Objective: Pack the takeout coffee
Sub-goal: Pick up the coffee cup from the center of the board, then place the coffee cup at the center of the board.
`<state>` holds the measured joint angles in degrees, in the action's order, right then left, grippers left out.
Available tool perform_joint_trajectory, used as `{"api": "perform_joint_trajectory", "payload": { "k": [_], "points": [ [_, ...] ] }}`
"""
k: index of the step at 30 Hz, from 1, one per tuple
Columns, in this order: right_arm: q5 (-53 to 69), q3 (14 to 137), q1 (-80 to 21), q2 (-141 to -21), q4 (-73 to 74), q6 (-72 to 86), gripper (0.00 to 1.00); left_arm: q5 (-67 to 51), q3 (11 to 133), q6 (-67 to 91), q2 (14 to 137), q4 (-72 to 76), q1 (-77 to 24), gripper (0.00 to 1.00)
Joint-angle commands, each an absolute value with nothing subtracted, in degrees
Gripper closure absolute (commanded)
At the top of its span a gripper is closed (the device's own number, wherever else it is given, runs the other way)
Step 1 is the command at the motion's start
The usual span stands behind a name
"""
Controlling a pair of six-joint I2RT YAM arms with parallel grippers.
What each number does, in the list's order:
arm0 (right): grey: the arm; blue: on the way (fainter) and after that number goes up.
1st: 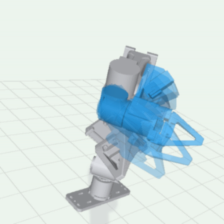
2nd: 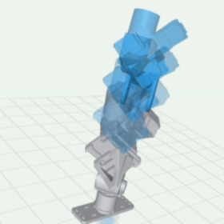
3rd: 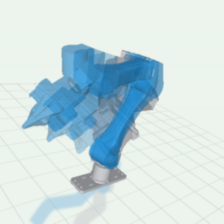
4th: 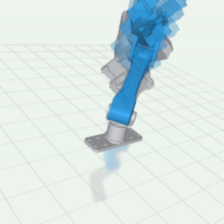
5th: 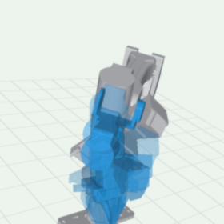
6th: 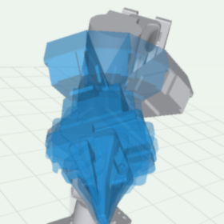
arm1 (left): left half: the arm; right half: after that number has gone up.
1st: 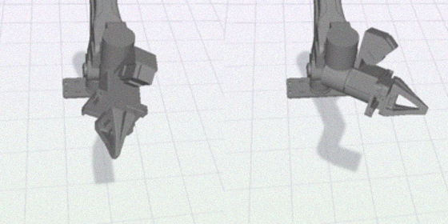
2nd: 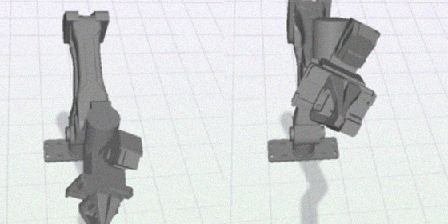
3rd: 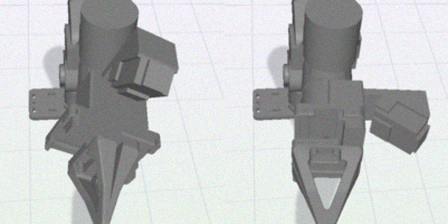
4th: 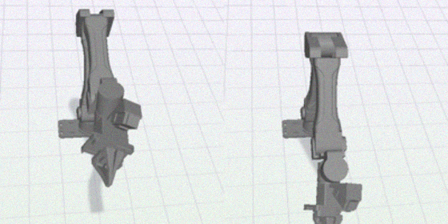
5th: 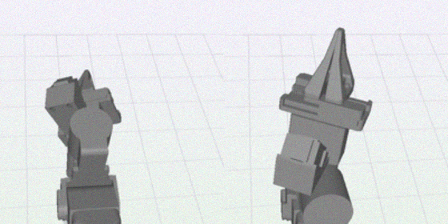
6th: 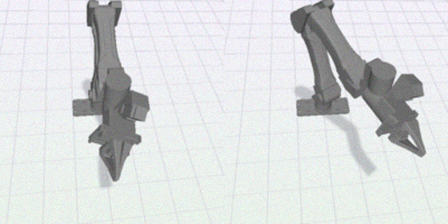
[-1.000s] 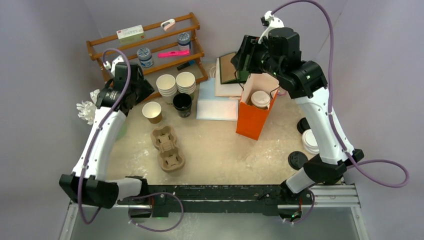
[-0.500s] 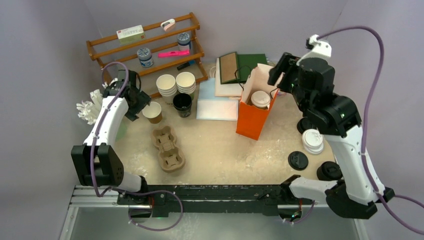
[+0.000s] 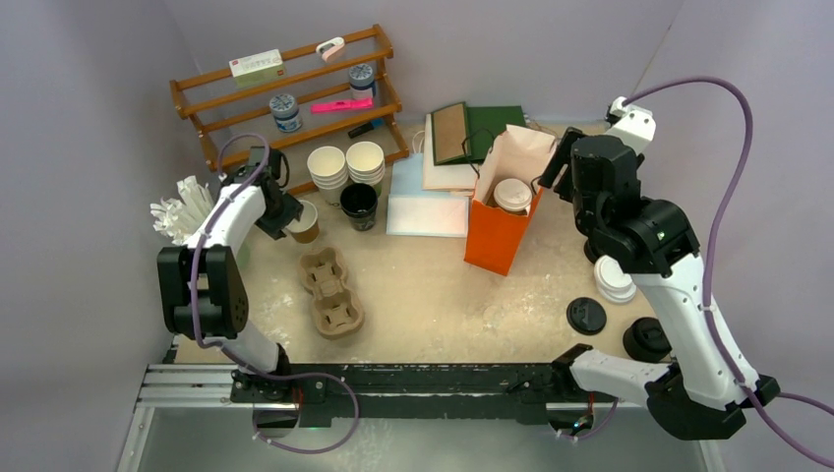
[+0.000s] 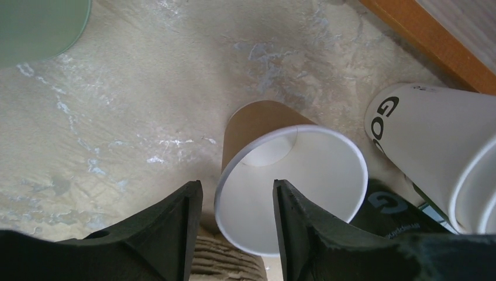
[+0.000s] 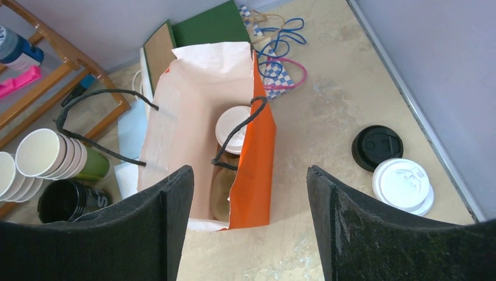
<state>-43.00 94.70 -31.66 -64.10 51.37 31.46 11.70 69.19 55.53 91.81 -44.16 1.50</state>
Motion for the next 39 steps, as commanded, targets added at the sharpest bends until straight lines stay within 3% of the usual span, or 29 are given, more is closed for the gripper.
{"api": "perform_joint_trajectory", "payload": {
  "k": [1, 6, 8, 12, 20, 33, 39],
  "points": [
    [-46.61, 94.00, -31.60, -63.24, 52.74, 33.39, 0.27, 12.69, 69.16, 57.03, 93.41, -41.61, 1.88, 0.55],
    [-46.54, 92.71, -31.47, -66.69, 62.85, 41.73, 0.27, 15.38, 70.20, 59.66, 92.26, -44.64, 1.86, 0.92],
    [-45.22, 91.05, -31.29, -67.96, 67.43, 47.42, 0.27, 17.22, 70.16, 61.03, 89.79, -45.48, 1.88, 1.00],
    [-39.08, 84.64, -27.21, -66.05, 65.82, 49.95, 0.27, 18.42, 69.81, 60.91, 83.77, -44.89, 1.87, 1.00],
    [-32.17, 79.85, -6.58, -65.16, 61.28, 41.00, 0.26, 14.78, 71.60, 58.82, 77.69, -50.08, -4.84, 1.00],
    [-25.31, 74.44, 2.28, -67.66, 56.95, 49.81, 0.20, -2.73, 68.32, 56.59, 65.14, -57.17, -20.58, 1.00],
    [-24.67, 69.83, 5.62, -66.76, 53.88, 52.82, 0.17, -3.19, 62.92, 56.06, 65.05, -51.28, -33.02, 1.00]
  ]
}}
